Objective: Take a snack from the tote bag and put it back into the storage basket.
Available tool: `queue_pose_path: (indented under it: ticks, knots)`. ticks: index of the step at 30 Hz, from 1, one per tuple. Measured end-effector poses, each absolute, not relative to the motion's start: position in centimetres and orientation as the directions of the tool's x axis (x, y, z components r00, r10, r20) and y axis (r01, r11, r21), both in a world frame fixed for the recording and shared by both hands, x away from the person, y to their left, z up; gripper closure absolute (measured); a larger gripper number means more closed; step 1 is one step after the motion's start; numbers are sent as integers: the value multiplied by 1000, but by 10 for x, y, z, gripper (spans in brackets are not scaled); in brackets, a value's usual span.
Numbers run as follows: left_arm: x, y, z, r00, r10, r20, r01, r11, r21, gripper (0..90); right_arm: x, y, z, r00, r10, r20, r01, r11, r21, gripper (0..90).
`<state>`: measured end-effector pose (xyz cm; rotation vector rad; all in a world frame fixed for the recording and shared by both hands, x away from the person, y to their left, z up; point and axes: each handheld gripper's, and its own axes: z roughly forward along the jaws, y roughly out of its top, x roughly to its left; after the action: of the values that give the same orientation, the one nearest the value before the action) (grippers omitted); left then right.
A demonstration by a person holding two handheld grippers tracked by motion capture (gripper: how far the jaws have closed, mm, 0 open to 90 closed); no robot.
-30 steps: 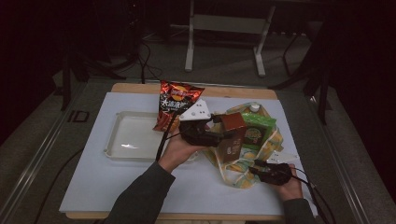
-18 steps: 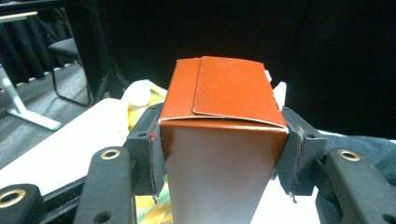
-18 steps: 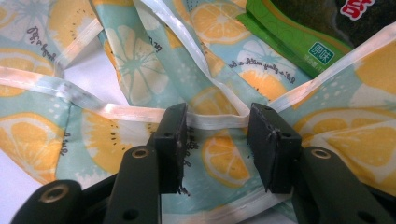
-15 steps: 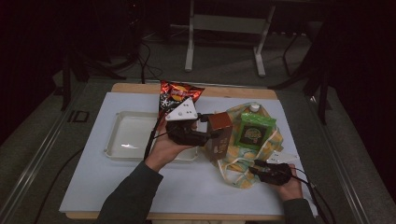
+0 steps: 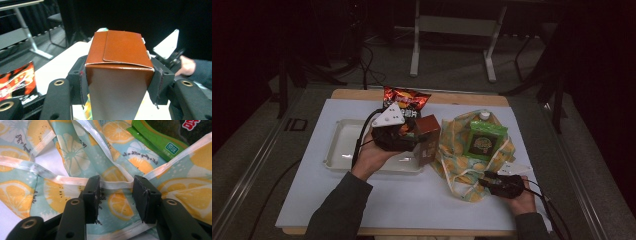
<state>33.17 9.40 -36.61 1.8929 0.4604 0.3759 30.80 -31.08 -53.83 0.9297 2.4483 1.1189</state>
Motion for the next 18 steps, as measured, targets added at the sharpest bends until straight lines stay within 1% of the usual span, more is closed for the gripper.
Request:
queue_pose_path:
  ticks: [18]
  knots:
    - [341, 141, -376, 828, 560, 30, 199, -343, 918, 424, 308, -311, -538, -748, 663, 2, 435, 489, 756, 576]
